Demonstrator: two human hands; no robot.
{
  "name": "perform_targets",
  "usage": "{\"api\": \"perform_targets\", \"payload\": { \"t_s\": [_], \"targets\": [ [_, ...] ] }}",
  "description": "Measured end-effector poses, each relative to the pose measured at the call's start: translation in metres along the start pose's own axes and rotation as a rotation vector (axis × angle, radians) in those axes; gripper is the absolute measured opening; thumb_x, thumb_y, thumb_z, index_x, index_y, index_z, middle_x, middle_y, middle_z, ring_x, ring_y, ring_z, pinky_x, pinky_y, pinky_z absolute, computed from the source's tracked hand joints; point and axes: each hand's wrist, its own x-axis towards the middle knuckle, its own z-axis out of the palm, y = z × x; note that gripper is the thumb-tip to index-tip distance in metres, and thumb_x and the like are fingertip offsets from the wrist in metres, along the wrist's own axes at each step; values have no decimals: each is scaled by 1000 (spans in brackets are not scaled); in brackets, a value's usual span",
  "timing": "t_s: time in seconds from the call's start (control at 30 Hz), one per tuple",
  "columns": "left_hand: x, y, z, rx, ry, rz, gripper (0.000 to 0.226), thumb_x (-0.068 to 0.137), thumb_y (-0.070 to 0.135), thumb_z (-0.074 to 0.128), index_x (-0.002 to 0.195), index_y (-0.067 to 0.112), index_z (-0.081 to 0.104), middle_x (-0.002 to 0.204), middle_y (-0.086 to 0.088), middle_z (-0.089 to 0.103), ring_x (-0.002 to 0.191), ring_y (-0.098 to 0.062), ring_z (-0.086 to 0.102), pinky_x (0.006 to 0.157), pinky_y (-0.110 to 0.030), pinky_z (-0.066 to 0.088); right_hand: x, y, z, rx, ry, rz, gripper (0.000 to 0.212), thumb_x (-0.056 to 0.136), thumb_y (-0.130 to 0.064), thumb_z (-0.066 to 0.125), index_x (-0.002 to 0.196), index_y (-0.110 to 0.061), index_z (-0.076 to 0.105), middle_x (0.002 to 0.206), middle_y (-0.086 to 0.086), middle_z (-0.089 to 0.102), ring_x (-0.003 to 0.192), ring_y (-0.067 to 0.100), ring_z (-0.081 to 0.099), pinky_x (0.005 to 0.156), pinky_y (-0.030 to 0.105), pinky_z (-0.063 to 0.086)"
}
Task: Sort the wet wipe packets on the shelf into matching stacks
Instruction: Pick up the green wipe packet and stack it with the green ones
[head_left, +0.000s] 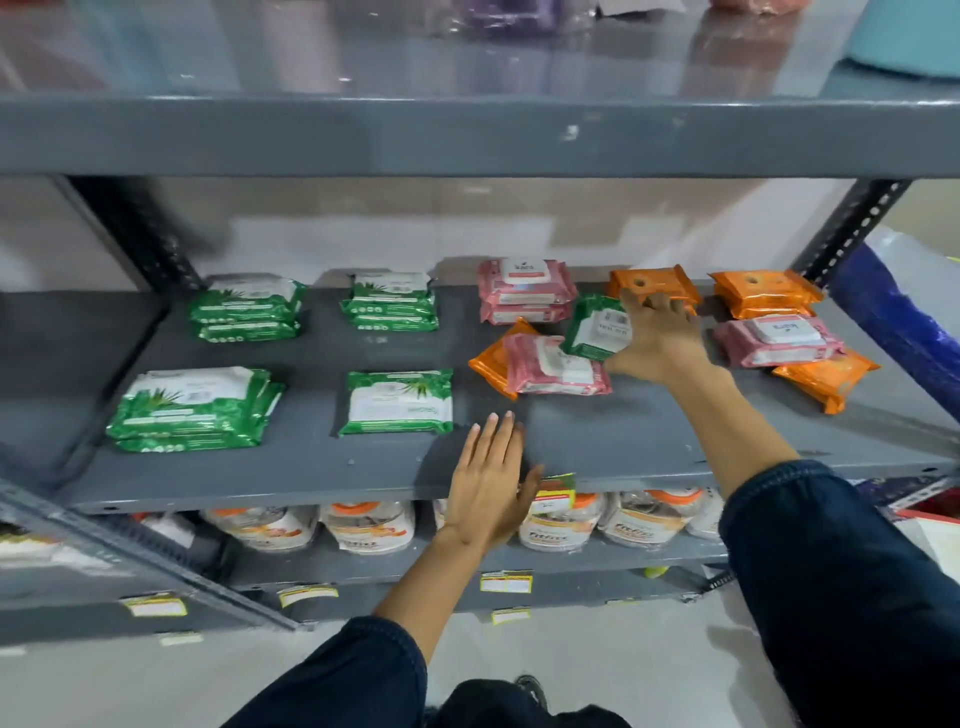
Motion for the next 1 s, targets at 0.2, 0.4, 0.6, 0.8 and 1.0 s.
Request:
{"api": "perform_targets", "payload": {
  "t_s": [0.2,0.4,0.6,0.8,1.0],
  "targets": [
    [-46,-62,-27,-59,106,-98,66,96,46,16,134,-4,37,139,-21,42,132,-33,31,112,-43,16,-13,-117,10,97,-73,-190,93,62,-31,79,141,-12,33,140,17,44,127,37,43,104,41,41],
    [-79,-121,-37,-55,98,-213,69,96,47,17,131,-9,39,136,-26,43,130,-38,34,109,-42,14,-26,-202,43,110,-177,-361,90,68,-29,78,143,-9,32,143,17,41,132,35,39,110,39,37],
    [-91,-149,-31,9,33,-226,72,97,46,11,129,-10,41,135,-28,43,128,-39,35,112,-45,15,-32,-227,61,62,-203,-379,88,70,-23,77,143,-6,31,143,20,40,132,37,39,111,42,35],
    [-93,-153,-27,28,32,-195,68,97,44,13,131,-9,39,137,-27,41,130,-38,33,112,-45,14,-32,-227,66,21,-188,-377,92,67,-24,78,144,-8,30,139,19,42,128,39,41,111,44,35],
    [-93,-153,-25,10,48,-194,66,98,43,15,131,-9,39,136,-27,43,129,-39,35,110,-48,20,-32,-226,69,23,-154,-374,88,69,-21,76,143,-7,29,139,19,42,128,39,39,110,45,32]
  ]
}}
